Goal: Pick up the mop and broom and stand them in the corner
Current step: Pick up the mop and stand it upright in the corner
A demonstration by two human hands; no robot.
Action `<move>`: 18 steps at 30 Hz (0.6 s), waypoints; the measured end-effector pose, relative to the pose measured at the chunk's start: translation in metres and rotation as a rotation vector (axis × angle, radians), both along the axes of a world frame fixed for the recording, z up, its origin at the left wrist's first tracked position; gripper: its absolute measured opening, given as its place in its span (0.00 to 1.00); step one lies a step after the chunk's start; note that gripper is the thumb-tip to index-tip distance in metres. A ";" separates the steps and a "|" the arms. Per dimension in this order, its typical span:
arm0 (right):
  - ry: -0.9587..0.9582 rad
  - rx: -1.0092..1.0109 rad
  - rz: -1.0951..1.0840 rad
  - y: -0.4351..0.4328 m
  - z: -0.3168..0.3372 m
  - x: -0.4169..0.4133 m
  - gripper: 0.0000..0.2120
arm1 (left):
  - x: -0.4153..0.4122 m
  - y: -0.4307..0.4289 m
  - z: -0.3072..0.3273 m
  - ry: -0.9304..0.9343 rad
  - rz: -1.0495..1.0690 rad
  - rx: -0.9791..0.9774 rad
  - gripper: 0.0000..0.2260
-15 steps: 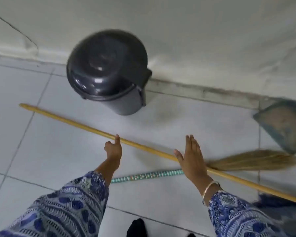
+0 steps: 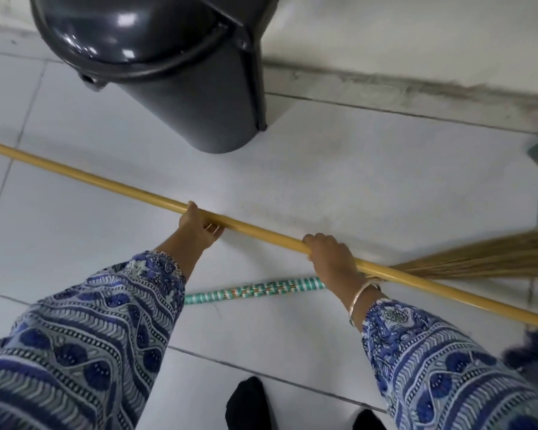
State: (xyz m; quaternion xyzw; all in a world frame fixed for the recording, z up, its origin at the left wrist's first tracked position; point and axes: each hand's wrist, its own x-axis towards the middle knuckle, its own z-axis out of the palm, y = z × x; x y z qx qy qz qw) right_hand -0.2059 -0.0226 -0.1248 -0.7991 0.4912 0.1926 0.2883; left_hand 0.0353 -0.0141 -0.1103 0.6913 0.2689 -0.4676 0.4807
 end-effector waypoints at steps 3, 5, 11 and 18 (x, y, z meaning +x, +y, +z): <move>-0.019 0.016 -0.017 0.005 0.042 -0.004 0.11 | 0.003 0.006 0.044 -0.008 -0.003 -0.010 0.16; -0.040 0.039 -0.038 0.003 0.083 -0.009 0.12 | 0.006 0.005 0.088 -0.027 -0.011 -0.023 0.17; -0.095 0.060 -0.080 -0.012 0.206 -0.029 0.14 | -0.006 -0.017 0.231 -0.100 -0.041 -0.131 0.13; -0.186 -0.011 -0.173 -0.031 0.344 -0.062 0.14 | -0.064 -0.053 0.404 -0.241 -0.165 -0.316 0.11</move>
